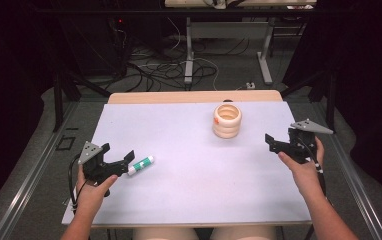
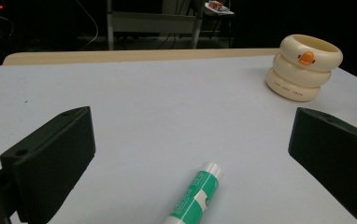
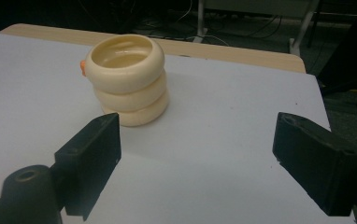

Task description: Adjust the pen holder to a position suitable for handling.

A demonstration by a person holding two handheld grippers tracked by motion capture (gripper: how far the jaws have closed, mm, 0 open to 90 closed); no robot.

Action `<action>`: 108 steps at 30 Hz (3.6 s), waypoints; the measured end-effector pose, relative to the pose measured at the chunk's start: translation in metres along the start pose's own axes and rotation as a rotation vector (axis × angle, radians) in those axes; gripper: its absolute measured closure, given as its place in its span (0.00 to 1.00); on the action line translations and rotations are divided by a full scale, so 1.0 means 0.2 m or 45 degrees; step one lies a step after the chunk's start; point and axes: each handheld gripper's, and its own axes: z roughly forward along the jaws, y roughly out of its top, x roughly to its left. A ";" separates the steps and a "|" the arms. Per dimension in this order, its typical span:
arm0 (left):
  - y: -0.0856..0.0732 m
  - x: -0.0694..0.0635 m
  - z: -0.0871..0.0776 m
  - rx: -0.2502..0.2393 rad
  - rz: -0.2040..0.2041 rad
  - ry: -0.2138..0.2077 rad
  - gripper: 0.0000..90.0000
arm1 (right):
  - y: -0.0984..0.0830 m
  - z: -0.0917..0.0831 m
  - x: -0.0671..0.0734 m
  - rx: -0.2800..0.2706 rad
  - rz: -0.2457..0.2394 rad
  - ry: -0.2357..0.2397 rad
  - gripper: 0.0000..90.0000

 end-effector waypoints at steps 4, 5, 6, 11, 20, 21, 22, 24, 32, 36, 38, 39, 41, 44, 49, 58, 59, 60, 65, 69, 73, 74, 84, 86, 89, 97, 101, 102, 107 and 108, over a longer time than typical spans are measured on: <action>0.00 0.00 0.00 0.000 -0.006 0.001 0.00 | 0.11 0.03 0.03 0.011 -0.018 0.015 0.17; 0.00 0.00 0.00 -0.001 -0.007 0.000 0.01 | 0.13 0.03 0.04 0.015 -0.018 0.011 0.17; 0.00 0.00 0.00 0.000 -0.007 -0.001 0.00 | 0.15 0.04 0.05 0.021 -0.021 0.015 0.17; 0.00 0.00 0.00 -0.001 -0.009 -0.001 0.01 | 0.23 0.08 0.10 0.051 -0.058 0.019 0.17; 0.00 0.00 0.00 0.002 -0.009 0.001 0.01 | 0.33 0.19 0.17 0.143 -0.067 0.041 0.23; 0.00 0.00 0.00 0.002 -0.009 0.001 0.01 | 0.35 0.21 0.17 0.154 -0.070 0.039 0.23; 0.00 0.00 0.00 0.001 -0.009 0.001 0.01 | 0.36 0.23 0.18 0.166 -0.065 0.035 0.24; 0.00 0.00 0.00 0.002 -0.008 0.000 0.01 | 0.39 0.27 0.18 0.189 -0.059 0.035 0.25; 0.00 0.01 0.00 0.010 -0.006 -0.002 0.01 | 0.49 0.44 0.21 0.281 -0.078 0.013 0.28; -0.01 0.01 0.01 0.012 -0.010 -0.002 0.01 | 0.51 0.52 0.22 0.331 -0.064 0.015 0.30; -0.01 0.01 0.01 0.012 -0.009 -0.002 0.01 | 0.51 0.56 0.21 0.359 -0.058 0.012 0.32; -0.01 0.01 0.01 0.013 -0.009 -0.002 0.01 | 0.51 0.57 0.22 0.370 -0.052 0.014 0.32; -0.01 0.01 0.01 0.012 -0.010 -0.002 0.01 | 0.52 0.61 0.21 0.383 -0.044 0.018 0.33; -0.01 0.01 0.01 0.013 -0.010 -0.003 0.01 | 0.52 0.65 0.22 0.394 -0.037 0.012 0.33; -0.01 0.01 0.01 0.018 -0.011 -0.005 0.01 | 0.51 0.71 0.22 0.411 -0.005 0.000 0.39; -0.01 0.01 0.02 0.026 -0.008 -0.006 0.01 | 0.46 0.82 0.21 0.475 0.018 -0.017 0.45; -0.01 0.01 0.01 0.026 -0.007 -0.005 0.01 | 0.45 0.83 0.20 0.485 0.024 -0.018 0.45; -0.01 0.01 0.01 0.026 -0.007 -0.005 0.01 | 0.45 0.84 0.20 0.489 0.029 -0.016 0.46; -0.01 0.02 0.01 0.026 -0.009 -0.004 0.01 | 0.42 0.90 0.20 0.514 0.030 -0.034 0.50; -0.01 0.02 0.01 0.027 -0.004 -0.004 0.01 | 0.40 0.94 0.20 0.553 0.053 -0.043 0.55; -0.01 0.02 0.01 0.026 -0.005 -0.004 0.01 | 0.38 0.97 0.20 0.581 0.067 -0.048 0.60; -0.01 0.02 0.01 0.027 -0.006 -0.004 0.01 | 0.38 0.98 0.21 0.587 0.079 -0.049 0.61; -0.01 0.02 0.01 0.024 -0.012 -0.004 0.01 | 0.34 1.03 0.23 0.634 0.051 -0.077 0.72; -0.01 0.02 0.01 0.024 -0.013 -0.005 0.01 | 0.33 1.03 0.23 0.631 0.029 -0.087 0.75; -0.01 0.02 0.01 0.022 -0.014 -0.004 0.02 | 0.34 1.03 0.23 0.630 0.029 -0.103 0.79; -0.01 0.02 0.01 0.022 -0.013 -0.003 0.02 | 0.34 1.03 0.23 0.629 0.029 -0.127 0.84; -0.01 0.02 0.01 0.021 -0.018 -0.003 0.02 | 0.34 1.03 0.24 0.627 0.020 -0.136 0.85; -0.01 0.03 0.01 0.023 -0.016 -0.002 0.02 | 0.34 1.03 0.24 0.627 0.021 -0.137 0.85; -0.01 0.03 0.01 0.022 -0.015 -0.001 0.02 | 0.34 1.03 0.24 0.633 0.018 -0.136 0.85; -0.01 0.03 0.01 0.023 -0.016 -0.001 0.02 | 0.34 1.03 0.24 0.634 0.012 -0.134 0.85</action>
